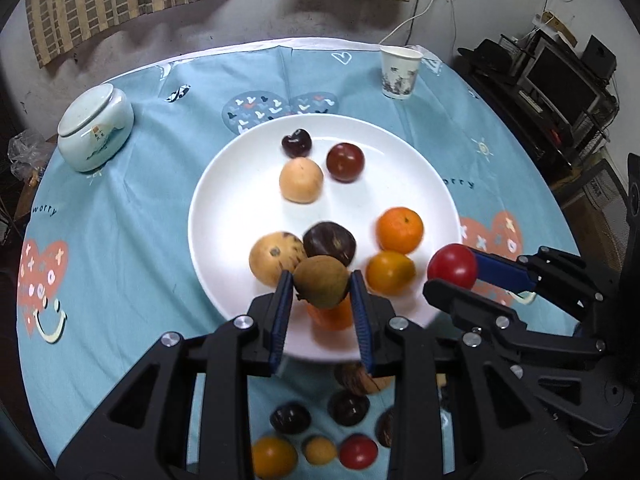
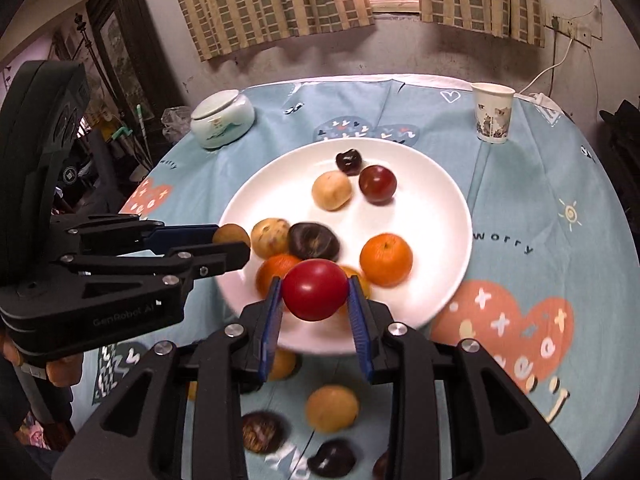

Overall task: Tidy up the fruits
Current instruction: 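Carry both fruits onto the white plate and open both tools, then return to the cluster and grasp a dark red plum with right tool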

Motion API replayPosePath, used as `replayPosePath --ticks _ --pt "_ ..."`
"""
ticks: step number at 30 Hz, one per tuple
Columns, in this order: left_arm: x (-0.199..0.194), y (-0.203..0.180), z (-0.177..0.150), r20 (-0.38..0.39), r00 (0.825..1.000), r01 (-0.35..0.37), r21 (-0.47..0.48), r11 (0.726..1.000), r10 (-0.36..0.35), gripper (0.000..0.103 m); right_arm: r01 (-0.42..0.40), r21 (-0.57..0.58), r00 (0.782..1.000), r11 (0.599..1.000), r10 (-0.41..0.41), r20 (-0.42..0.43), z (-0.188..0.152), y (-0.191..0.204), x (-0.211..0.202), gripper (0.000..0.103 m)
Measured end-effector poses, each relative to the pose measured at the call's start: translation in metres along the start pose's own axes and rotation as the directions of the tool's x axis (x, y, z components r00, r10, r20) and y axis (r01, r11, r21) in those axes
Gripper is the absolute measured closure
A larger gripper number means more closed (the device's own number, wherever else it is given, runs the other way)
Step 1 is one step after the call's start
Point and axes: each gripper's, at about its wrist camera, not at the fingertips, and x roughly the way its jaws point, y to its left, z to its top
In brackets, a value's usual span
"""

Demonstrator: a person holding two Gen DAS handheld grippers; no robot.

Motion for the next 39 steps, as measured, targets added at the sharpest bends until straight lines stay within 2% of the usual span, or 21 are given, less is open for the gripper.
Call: replayPosePath --ticks 12,21,23,24,25,27,33,36,39 --pt "0.049 0.012 0.04 -0.029 0.998 -0.047 0.003 0.999 0.047 0.074 0.05 0.007 0.998 0.999 -0.05 -0.045 0.05 -0.033 0.056 0.071" --pt "0.071 0.019 0.05 -0.058 0.997 -0.057 0.002 0.998 0.057 0.074 0.067 0.005 0.99 0.998 -0.066 -0.124 0.058 -0.044 0.088 0.07" --pt "0.073 0.019 0.05 -0.063 0.996 -0.058 0.001 0.998 0.058 0.073 0.086 -0.009 0.989 0.996 -0.087 -0.119 0.057 -0.045 0.089 0.064" --pt "0.074 0.02 0.05 -0.065 0.996 -0.058 -0.003 0.998 0.058 0.073 0.098 -0.009 0.989 0.995 -0.098 -0.113 0.057 -0.045 0.088 0.039" --pt "0.073 0.022 0.05 -0.062 0.996 -0.067 -0.013 0.998 0.066 0.066 0.124 -0.009 0.988 0.992 -0.124 -0.096 0.056 -0.046 0.086 0.028" --pt "0.072 0.027 0.051 -0.064 0.996 -0.066 -0.037 0.997 0.064 0.055 0.12 -0.006 0.991 0.993 -0.12 -0.065 0.056 -0.049 0.078 0.026" --pt "0.048 0.022 0.051 -0.026 0.997 -0.072 -0.026 0.997 0.071 0.05 0.114 -0.006 0.993 0.994 -0.114 -0.01 0.059 -0.044 0.049 0.026" --pt "0.025 0.018 0.046 0.013 0.996 -0.083 -0.026 0.996 0.083 0.038 0.104 -0.006 0.994 0.995 -0.104 0.017 0.058 -0.037 0.025 0.026" --pt "-0.002 0.015 0.033 0.045 0.995 -0.086 -0.02 0.996 0.087 0.033 0.083 -0.002 0.995 0.997 -0.083 0.049 0.046 -0.027 -0.005 0.019"
